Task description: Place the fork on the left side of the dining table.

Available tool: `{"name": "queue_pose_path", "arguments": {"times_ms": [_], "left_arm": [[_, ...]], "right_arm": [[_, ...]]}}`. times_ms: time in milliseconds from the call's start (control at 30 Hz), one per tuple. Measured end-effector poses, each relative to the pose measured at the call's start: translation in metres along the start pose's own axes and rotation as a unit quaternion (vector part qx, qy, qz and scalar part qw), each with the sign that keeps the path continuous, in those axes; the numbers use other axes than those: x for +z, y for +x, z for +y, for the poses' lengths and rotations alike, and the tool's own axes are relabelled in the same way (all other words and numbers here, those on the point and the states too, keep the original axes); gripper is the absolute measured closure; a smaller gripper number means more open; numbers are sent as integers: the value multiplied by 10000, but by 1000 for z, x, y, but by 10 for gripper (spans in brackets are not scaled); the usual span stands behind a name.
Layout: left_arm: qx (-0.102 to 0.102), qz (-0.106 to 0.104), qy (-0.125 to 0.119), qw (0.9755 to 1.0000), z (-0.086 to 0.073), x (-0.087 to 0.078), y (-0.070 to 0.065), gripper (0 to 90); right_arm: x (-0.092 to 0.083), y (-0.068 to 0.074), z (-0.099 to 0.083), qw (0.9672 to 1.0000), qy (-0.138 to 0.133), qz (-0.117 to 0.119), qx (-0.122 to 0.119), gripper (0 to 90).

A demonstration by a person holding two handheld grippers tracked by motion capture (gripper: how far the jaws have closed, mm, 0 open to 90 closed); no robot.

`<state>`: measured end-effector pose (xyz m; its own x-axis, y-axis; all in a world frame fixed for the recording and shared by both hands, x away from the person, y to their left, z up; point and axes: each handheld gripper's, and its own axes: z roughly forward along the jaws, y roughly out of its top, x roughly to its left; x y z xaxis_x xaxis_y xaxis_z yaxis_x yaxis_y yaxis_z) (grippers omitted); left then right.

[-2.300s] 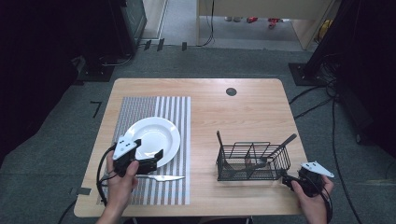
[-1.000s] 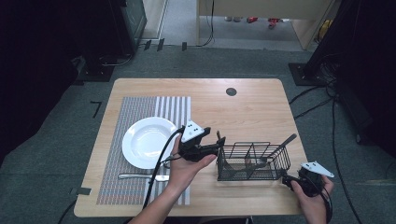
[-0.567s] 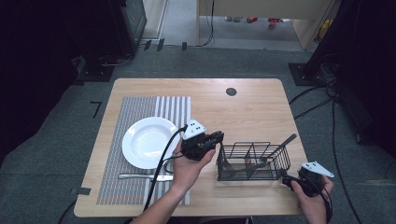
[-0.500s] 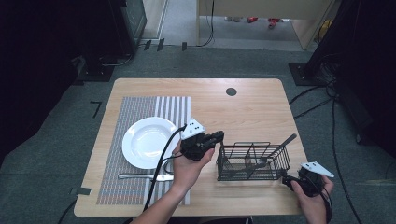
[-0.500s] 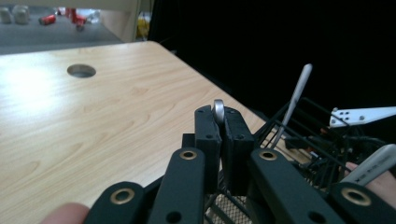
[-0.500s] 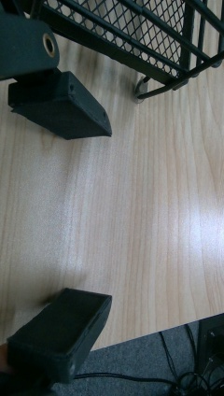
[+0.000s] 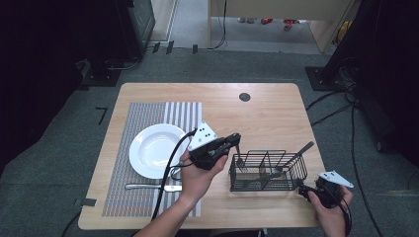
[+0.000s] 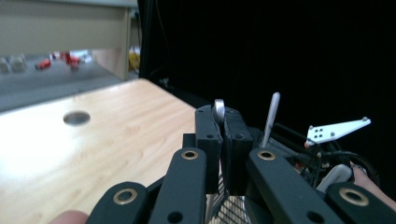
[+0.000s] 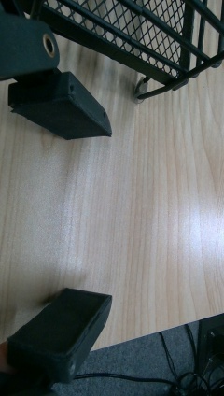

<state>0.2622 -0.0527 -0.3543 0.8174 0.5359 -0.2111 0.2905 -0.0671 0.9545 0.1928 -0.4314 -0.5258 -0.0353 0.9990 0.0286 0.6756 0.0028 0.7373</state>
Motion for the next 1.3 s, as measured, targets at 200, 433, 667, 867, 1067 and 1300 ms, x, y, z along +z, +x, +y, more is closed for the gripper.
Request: {"name": "queue_pose_path", "arguments": {"times_ms": [200, 433, 667, 867, 1067, 1300], "left_arm": [[-88, -173, -418, 9989, 18, -18, -4, 890], [-95, -279, -805, 9963, 38, -39, -4, 891], [-154, -117, -1264, 9918, 57, -63, 8, 890], [-278, 61, -1468, 9888, 63, -78, 27, 891], [-419, 292, -1608, 9857, 62, -85, 46, 890], [-698, 589, -1766, 9800, 53, -90, 82, 890]], "right_arm": [[0, 0, 0, 10000, 0, 5, -5, 164], [0, 0, 0, 10000, 1, 2, -4, 164], [0, 0, 0, 10000, 2, 1, -1, 164], [0, 0, 0, 10000, 0, 2, -2, 164], [0, 0, 0, 10000, 1, 3, -6, 164], [0, 0, 0, 10000, 4, 1, -1, 164]]}}
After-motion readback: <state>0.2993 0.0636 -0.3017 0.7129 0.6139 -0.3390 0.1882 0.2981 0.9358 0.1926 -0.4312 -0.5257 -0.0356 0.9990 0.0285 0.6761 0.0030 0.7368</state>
